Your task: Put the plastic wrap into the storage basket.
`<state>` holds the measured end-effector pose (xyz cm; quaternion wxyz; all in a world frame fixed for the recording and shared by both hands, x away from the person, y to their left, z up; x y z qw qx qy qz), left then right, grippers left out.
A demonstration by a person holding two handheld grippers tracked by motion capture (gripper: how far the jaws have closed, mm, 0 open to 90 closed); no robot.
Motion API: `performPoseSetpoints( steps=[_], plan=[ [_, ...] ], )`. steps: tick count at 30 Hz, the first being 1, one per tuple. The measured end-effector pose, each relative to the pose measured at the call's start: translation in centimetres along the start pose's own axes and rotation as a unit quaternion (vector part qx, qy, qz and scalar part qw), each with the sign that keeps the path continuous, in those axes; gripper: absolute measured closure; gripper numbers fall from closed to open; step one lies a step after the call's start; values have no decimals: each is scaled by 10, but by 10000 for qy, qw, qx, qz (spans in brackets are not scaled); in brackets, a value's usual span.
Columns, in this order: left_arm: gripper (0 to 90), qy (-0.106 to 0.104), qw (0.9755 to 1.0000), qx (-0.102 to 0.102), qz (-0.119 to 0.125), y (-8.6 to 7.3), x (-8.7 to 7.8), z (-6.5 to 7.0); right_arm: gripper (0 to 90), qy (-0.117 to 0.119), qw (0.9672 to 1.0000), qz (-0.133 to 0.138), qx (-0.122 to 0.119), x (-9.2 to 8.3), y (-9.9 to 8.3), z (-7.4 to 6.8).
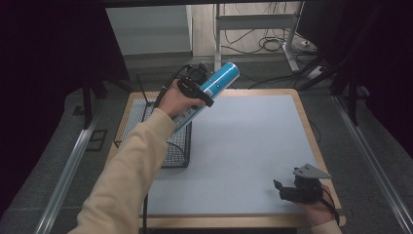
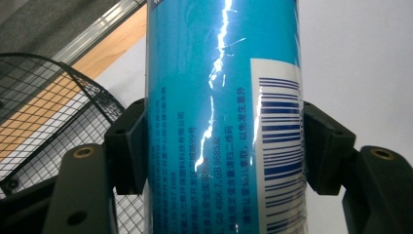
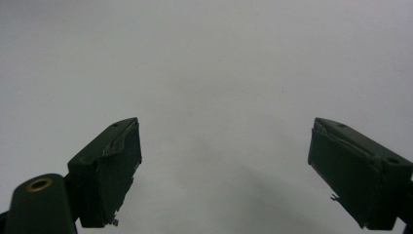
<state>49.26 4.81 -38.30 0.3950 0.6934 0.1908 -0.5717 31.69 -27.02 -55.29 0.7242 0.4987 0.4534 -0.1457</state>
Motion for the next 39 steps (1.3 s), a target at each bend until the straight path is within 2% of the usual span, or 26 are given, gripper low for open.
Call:
performPoseSetpoints(
  steps=[4,7,13,15,16,17,23,28,39],
  plan=[
    [320,34,10000,-73,35,2,1,-8,124,-4,10000,0,3,0,0,0],
    [320,199,9997,-143,-34,1,5,-20,124,-24,10000,14,39,-1,0,1],
    [320,248,9995,-189,-80,0,13,-36,125,-43,10000,6,54,-1,-1,3],
    [320,249,9992,-284,-124,-1,18,-45,125,-51,10000,6,64,0,-1,3],
    [320,249,9992,-284,-124,-1,18,-45,125,-47,10000,5,67,0,-1,3],
    [320,311,9989,-324,-163,-3,21,-51,125,-54,10000,6,68,0,-1,4],
    [320,342,9985,-404,-170,-6,29,-64,125,-73,9999,4,113,0,-1,5],
    [320,344,9974,-546,-320,-13,41,-73,125,-70,9999,-4,119,0,-1,5],
    [320,417,9958,-672,-470,-28,62,-89,125,-85,9999,-31,99,1,-2,4]
  ],
)
Point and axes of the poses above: each handheld gripper's, and its own axes: x roughly forward along the jaws, y roughly out of its top, z roughly to its right, the point moved 7 cm from there along x, roughly forward along the jaws, and after that the axes turned 14 degrees about -z, right-handed, at the moved point
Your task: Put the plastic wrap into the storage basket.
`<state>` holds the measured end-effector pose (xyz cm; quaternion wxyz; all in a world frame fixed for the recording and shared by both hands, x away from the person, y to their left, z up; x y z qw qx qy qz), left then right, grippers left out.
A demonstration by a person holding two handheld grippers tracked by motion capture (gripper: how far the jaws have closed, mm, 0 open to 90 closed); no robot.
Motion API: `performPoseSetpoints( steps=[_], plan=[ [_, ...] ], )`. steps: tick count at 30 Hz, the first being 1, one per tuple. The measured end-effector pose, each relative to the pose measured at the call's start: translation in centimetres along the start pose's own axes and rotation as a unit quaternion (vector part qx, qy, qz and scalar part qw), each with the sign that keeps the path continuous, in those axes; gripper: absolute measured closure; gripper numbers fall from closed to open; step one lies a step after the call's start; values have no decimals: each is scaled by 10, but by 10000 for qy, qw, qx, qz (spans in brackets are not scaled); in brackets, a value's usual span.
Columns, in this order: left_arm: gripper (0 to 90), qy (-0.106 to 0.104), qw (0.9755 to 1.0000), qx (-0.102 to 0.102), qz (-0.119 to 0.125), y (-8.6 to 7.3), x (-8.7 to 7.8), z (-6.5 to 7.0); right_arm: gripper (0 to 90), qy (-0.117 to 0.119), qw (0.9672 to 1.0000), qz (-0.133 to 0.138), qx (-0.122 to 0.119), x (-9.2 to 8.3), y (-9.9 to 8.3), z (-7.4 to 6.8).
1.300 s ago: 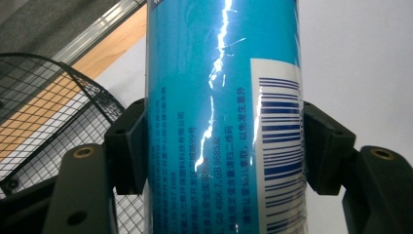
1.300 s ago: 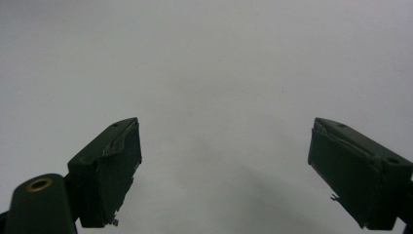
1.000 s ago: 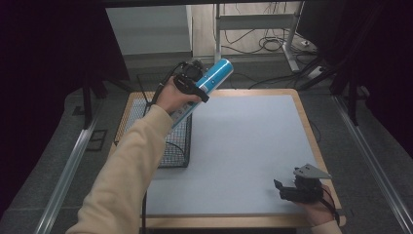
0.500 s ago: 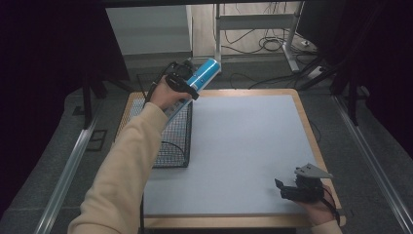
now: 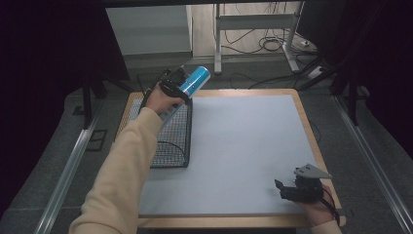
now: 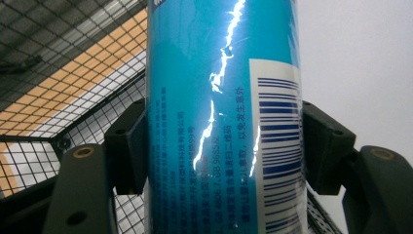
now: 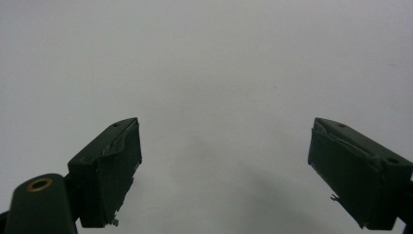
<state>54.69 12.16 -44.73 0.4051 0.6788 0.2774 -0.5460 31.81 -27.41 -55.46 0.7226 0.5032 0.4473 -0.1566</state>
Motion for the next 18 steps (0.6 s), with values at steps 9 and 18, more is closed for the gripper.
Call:
performPoseSetpoints(
  steps=[9,18],
  plan=[
    [320,123,9996,-27,-245,-2,21,-7,125,-6,9999,52,-90,-1,1,-3],
    [319,485,9974,-122,-514,-5,36,-16,125,-21,9999,26,-105,0,0,-3]
  ],
)
Point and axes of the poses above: each handheld gripper's, and its own axes: x roughly forward along the jaws, y roughly out of its top, z roughly to its right, the point moved 7 cm from there along x, roughly forward along the jaws, and after that the axes turned 14 degrees about -z, right-handed, at the moved point
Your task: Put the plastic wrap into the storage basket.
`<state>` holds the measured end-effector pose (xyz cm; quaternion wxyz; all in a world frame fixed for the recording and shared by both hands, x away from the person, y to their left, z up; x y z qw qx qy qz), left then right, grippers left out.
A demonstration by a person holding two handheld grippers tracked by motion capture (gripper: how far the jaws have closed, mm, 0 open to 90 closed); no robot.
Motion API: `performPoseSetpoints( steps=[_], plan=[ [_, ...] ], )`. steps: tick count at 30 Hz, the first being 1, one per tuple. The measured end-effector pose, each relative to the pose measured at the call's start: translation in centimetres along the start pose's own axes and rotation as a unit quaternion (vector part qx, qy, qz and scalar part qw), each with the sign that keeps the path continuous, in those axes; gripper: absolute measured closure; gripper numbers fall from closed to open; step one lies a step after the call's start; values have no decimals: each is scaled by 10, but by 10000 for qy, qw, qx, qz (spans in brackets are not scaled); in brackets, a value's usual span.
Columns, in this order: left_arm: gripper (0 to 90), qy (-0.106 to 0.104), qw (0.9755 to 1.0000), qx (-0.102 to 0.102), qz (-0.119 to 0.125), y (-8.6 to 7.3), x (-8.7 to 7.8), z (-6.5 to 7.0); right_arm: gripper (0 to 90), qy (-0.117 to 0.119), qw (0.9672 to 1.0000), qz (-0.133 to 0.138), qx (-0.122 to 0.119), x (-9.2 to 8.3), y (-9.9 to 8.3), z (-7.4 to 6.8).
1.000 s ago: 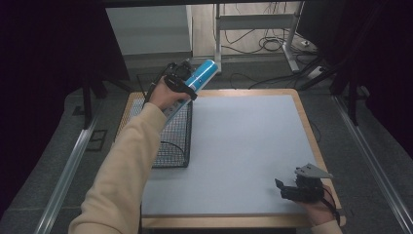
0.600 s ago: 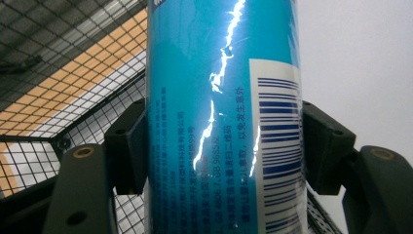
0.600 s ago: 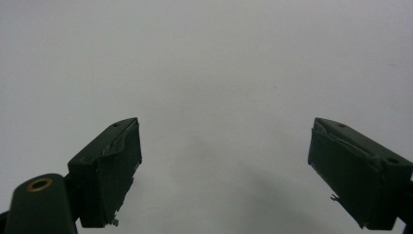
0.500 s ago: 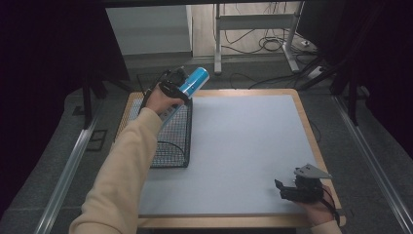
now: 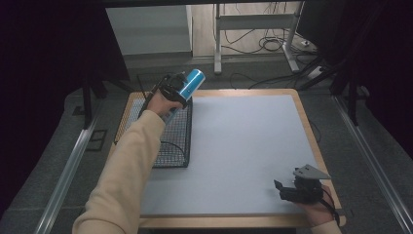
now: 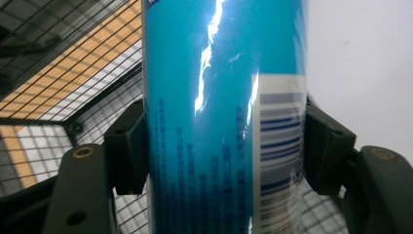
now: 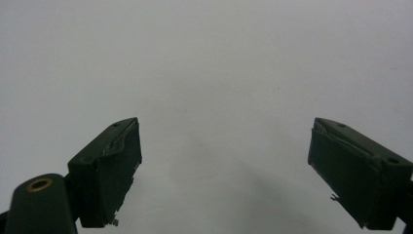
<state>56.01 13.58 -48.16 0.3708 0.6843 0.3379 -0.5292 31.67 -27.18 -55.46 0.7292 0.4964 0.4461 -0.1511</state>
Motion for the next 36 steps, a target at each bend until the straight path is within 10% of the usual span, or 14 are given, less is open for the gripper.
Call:
performPoseSetpoints(
  steps=[18,26,36],
  plan=[
    [305,133,9998,-141,-54,3,16,-6,125,0,10000,-46,-10,0,-1,-2],
    [109,-52,9995,-305,-28,-3,8,-8,125,-6,10000,-58,6,1,-1,-1],
    [98,-469,9953,-165,831,-18,-32,15,125,-34,10000,-33,14,0,0,-1]
  ],
)
Point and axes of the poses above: each handheld gripper's, and its own axes: x roughly forward along the jaws, y roughly out of its top, z roughly to its right, the point moved 7 cm from there along x, roughly forward along the jaws, and after that the axes turned 14 degrees about -z, right-handed, at the moved point
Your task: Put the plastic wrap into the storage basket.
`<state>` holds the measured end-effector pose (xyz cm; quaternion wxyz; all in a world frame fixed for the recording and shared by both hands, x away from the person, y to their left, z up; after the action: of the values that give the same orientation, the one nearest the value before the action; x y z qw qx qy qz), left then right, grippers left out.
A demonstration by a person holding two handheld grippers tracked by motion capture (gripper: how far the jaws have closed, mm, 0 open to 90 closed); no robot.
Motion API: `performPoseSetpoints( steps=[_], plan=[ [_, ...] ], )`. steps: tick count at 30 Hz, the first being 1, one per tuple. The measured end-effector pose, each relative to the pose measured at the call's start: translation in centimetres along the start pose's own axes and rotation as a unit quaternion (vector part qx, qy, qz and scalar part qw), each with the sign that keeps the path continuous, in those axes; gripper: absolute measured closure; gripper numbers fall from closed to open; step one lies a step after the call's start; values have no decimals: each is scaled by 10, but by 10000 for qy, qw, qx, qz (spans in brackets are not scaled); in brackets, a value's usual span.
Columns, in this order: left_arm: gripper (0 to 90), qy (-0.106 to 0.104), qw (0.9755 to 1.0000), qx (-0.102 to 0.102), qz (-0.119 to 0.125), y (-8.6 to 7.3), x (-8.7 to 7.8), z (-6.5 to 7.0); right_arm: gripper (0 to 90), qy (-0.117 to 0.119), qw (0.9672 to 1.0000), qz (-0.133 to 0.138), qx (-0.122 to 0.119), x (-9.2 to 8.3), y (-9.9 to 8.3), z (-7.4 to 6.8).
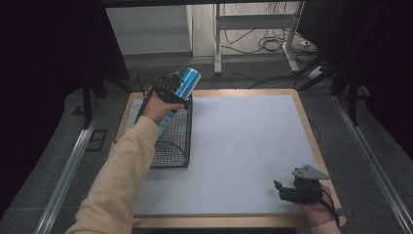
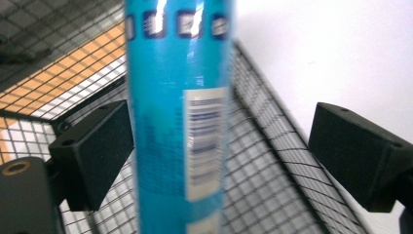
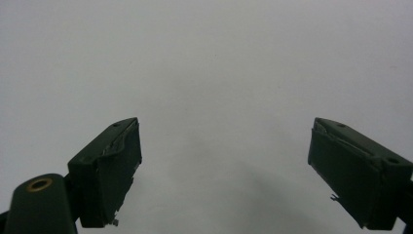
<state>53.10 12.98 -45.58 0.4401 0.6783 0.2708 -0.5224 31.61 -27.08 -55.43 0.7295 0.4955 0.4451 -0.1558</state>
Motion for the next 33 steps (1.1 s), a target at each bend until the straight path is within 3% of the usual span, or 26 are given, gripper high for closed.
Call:
performPoseSetpoints(
  steps=[4,10,11,12,13,17,23,24,25,30,33],
  plan=[
    [116,-22,9996,210,191,-6,-13,15,125,18,10000,15,-16,0,3,-1],
    [125,-252,9969,514,541,-16,-39,47,124,43,10000,34,-42,1,5,-2],
    [125,-305,9960,602,580,-18,-43,53,125,50,10000,43,-45,1,6,-2],
    [126,-445,9940,722,686,-23,-49,68,124,64,9999,56,-53,1,7,-3],
    [127,-445,9940,722,686,-23,-49,68,124,64,9999,56,-53,1,7,-3],
    [138,-557,9887,913,1052,-37,-56,100,125,101,9999,92,-59,2,9,-3],
    [152,-908,9803,1255,1224,-65,-56,139,124,119,9998,161,-94,-1,10,-4],
    [151,-1032,9773,1340,1273,-76,-54,149,124,112,9998,167,-92,-1,10,-4],
    [152,-1032,9773,1340,1273,-76,-54,149,124,112,9998,167,-92,-1,10,-4],
    [155,-1191,9737,1458,1281,-105,-37,166,125,97,9998,166,-88,-2,10,-4],
    [155,-1229,9741,1482,1186,-123,-19,172,124,94,9998,159,-96,-2,10,-4]
  ],
)
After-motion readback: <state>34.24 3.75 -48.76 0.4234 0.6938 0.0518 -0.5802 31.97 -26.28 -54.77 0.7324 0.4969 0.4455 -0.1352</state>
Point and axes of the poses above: each handheld gripper's, and its own axes: x roughly forward along the jaws, y roughly out of its top, z roughly to its right, the point moved 7 cm from there along x, roughly forward along the jaws, and after that the axes turned 14 degrees about -z, right-handed, at the moved point
